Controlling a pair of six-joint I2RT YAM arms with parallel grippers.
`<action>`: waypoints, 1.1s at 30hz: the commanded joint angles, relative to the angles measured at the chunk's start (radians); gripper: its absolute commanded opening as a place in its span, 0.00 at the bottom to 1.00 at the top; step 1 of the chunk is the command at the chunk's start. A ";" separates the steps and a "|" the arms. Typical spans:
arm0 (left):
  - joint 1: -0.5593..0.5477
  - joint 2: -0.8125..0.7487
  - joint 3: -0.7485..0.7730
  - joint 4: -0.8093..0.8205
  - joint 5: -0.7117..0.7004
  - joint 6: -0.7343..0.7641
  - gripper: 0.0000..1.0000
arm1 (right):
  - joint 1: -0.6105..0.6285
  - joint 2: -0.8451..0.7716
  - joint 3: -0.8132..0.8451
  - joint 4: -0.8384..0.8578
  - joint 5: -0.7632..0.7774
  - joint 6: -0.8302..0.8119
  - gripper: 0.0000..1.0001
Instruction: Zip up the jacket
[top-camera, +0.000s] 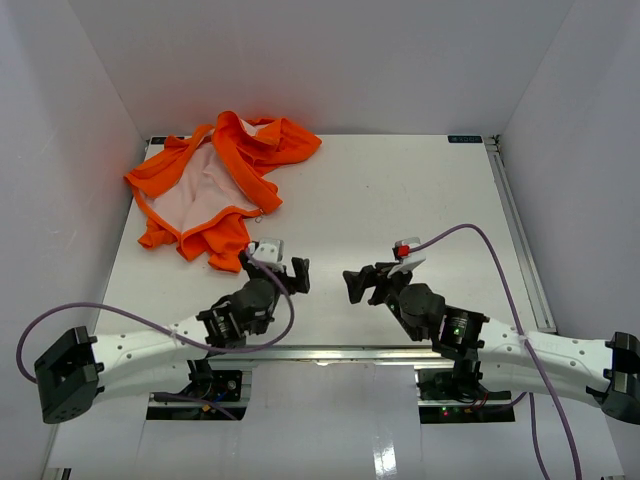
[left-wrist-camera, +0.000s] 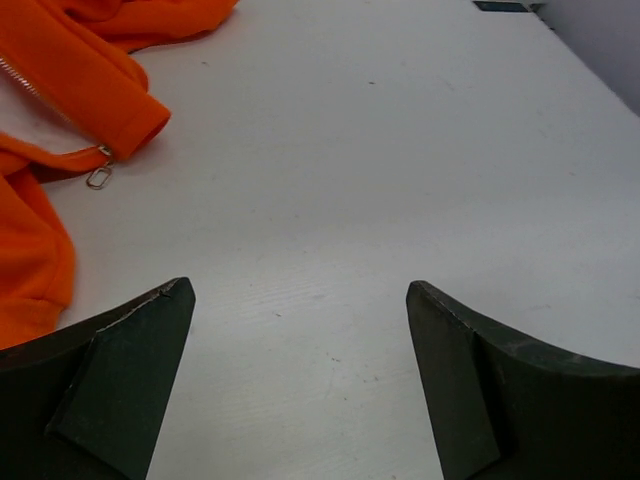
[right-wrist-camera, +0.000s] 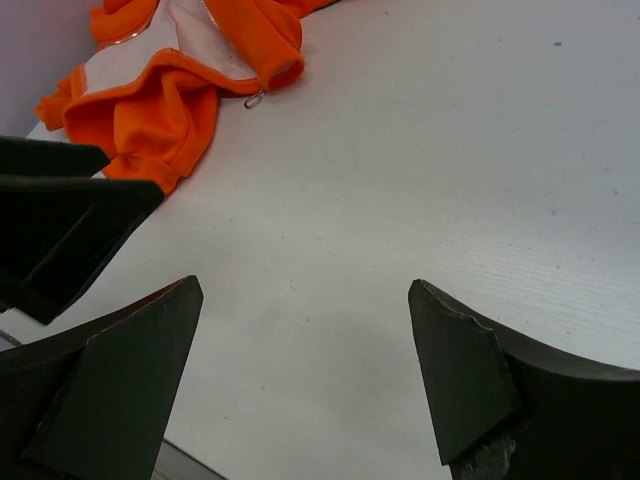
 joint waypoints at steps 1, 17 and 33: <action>0.106 0.149 0.241 -0.307 -0.167 -0.168 0.98 | 0.004 -0.030 -0.003 0.064 0.028 0.008 0.90; 0.800 0.843 0.922 -0.668 0.207 -0.231 0.96 | 0.003 -0.109 -0.037 0.082 -0.082 0.014 0.90; 0.888 0.950 0.823 -0.559 0.531 -0.173 0.13 | 0.003 -0.110 -0.037 0.086 -0.122 0.025 0.92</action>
